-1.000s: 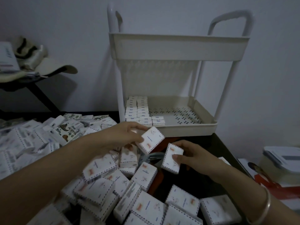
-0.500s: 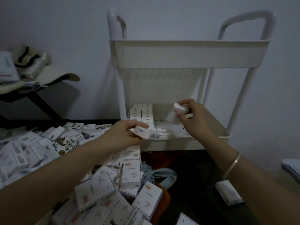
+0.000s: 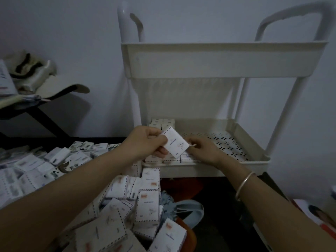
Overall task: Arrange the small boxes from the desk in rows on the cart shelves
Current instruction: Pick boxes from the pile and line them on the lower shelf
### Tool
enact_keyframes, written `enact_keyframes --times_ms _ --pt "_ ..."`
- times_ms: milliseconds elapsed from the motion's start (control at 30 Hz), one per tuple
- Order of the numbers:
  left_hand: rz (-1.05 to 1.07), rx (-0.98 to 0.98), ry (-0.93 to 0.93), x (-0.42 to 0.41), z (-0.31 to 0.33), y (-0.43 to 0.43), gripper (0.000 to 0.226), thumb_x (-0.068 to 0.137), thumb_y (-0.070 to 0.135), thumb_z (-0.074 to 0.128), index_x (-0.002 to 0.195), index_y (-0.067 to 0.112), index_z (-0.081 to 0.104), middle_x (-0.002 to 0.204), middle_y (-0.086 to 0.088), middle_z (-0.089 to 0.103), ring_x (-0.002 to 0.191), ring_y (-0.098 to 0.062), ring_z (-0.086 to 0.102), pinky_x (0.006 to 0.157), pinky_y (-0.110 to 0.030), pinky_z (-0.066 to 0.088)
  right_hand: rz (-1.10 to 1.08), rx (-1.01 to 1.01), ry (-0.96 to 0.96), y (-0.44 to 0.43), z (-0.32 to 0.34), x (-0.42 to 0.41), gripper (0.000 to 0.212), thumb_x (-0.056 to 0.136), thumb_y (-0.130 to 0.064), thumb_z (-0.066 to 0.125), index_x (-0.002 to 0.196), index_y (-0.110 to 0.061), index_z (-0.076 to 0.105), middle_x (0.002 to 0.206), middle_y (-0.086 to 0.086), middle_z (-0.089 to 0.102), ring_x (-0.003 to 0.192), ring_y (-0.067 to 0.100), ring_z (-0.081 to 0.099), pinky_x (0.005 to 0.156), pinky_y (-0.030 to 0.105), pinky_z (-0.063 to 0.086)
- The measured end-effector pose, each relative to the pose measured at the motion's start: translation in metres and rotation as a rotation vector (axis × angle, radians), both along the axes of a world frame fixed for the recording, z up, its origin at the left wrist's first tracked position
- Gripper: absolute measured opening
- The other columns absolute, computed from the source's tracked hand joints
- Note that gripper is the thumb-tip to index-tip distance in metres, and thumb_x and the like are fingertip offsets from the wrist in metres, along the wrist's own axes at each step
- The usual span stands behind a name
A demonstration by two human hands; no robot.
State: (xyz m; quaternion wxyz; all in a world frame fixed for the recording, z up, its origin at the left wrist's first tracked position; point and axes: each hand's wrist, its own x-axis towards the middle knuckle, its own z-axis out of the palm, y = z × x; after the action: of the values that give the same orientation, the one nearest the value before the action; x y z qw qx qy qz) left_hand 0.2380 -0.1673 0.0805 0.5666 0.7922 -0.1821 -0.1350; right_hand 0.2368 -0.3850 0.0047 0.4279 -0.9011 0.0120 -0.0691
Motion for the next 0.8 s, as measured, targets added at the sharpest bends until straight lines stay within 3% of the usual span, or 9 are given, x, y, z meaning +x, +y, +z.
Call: enact_keyframes --times_ms 133,233,300,367,433,500,567,700,800 --pt "0.041 -0.038 -0.006 0.010 0.007 -0.009 0.025 0.092 0.007 0.061 0.117 0.005 0.063 0.092 -0.016 0.073 0.067 -0.013 0.070 0.061 -0.020 0.058 -0.039 0.114 0.108 -0.001 0.003 0.000 0.028 0.096 -0.019 0.052 0.124 -0.018 0.054 0.099 0.005 0.067 0.074 0.009 0.063 0.058 0.017 0.047" --pt "0.107 0.102 -0.308 0.022 0.005 -0.021 0.015 0.091 0.021 0.066 0.103 0.025 0.059 0.097 0.004 0.071 0.077 -0.006 0.066 0.063 -0.016 0.050 -0.062 0.170 0.163 -0.004 0.002 0.003 0.033 0.098 -0.019 0.044 0.130 -0.022 0.049 0.096 0.004 0.063 0.083 0.018 0.060 0.071 0.031 0.049" --pt "0.107 0.193 -0.526 0.028 0.002 -0.035 0.014 0.091 0.022 0.065 0.103 0.025 0.059 0.098 0.013 0.064 0.086 -0.002 0.060 0.064 -0.009 0.042 -0.081 0.185 0.179 -0.007 0.001 0.006 0.036 0.098 -0.017 0.043 0.134 -0.021 0.047 0.091 0.005 0.062 0.082 0.020 0.058 0.078 0.037 0.050" --pt "0.087 0.211 -0.649 0.038 -0.004 -0.051 0.017 0.091 0.016 0.063 0.108 0.021 0.063 0.105 0.005 0.065 0.094 -0.010 0.060 0.069 -0.011 0.045 -0.076 0.242 0.198 -0.009 0.002 0.005 0.044 0.097 -0.013 0.046 0.140 -0.017 0.039 0.085 0.005 0.061 0.077 0.019 0.057 0.075 0.034 0.048" --pt "0.088 0.288 -0.746 0.051 -0.008 -0.065 0.024 0.089 0.014 0.064 0.113 0.016 0.066 0.111 -0.004 0.063 0.097 -0.019 0.061 0.082 -0.026 0.049 -0.069 0.276 0.214 -0.008 0.006 0.001 0.061 0.096 -0.013 0.049 0.149 -0.019 0.020 0.090 0.009 0.064 0.081 0.021 0.060 0.072 0.027 0.048" --pt "0.059 0.396 -0.772 0.065 -0.011 -0.072 0.030 0.087 0.014 0.066 0.117 0.014 0.066 0.114 -0.007 0.063 0.099 -0.023 0.061 0.086 -0.031 0.048 -0.077 0.287 0.207 -0.007 0.008 -0.002 0.080 0.096 -0.010 0.051 0.153 -0.021 -0.005 0.111 0.019 0.067 0.098 0.026 0.063 0.066 0.017 0.046" --pt "-0.005 0.469 -0.713 0.076 -0.016 -0.074 0.037 0.085 0.016 0.069 0.122 0.016 0.062 0.115 -0.006 0.066 0.100 -0.023 0.062 0.088 -0.033 0.050 -0.093 0.318 0.188 -0.007 0.007 -0.001 0.091 0.095 -0.006 0.052 0.151 -0.023 -0.018 0.123 0.024 0.062 0.096 0.026 0.063 0.066 0.019 0.049" --pt "-0.136 0.605 -0.655 0.084 -0.031 -0.071 0.037 0.082 0.023 0.073 0.117 0.021 0.060 0.109 -0.002 0.066 0.101 -0.020 0.062 0.088 -0.035 0.051 -0.120 0.359 0.166 -0.009 0.004 0.001 0.098 0.093 -0.006 0.055 0.149 -0.025 -0.022 0.124 0.026 0.060 0.090 0.025 0.062 0.078 0.033 0.052" --pt "-0.192 0.650 -0.673 0.088 -0.042 -0.068 0.025 0.085 0.028 0.070 0.110 0.025 0.068 0.111 0.004 0.068 0.105 -0.015 0.059 0.092 -0.033 0.048 -0.186 0.291 0.101 -0.007 0.004 0.002 0.081 0.099 -0.014 0.047 0.152 -0.020 -0.014 0.126 0.020 0.059 0.095 0.024 0.061 0.082 0.032 0.047"
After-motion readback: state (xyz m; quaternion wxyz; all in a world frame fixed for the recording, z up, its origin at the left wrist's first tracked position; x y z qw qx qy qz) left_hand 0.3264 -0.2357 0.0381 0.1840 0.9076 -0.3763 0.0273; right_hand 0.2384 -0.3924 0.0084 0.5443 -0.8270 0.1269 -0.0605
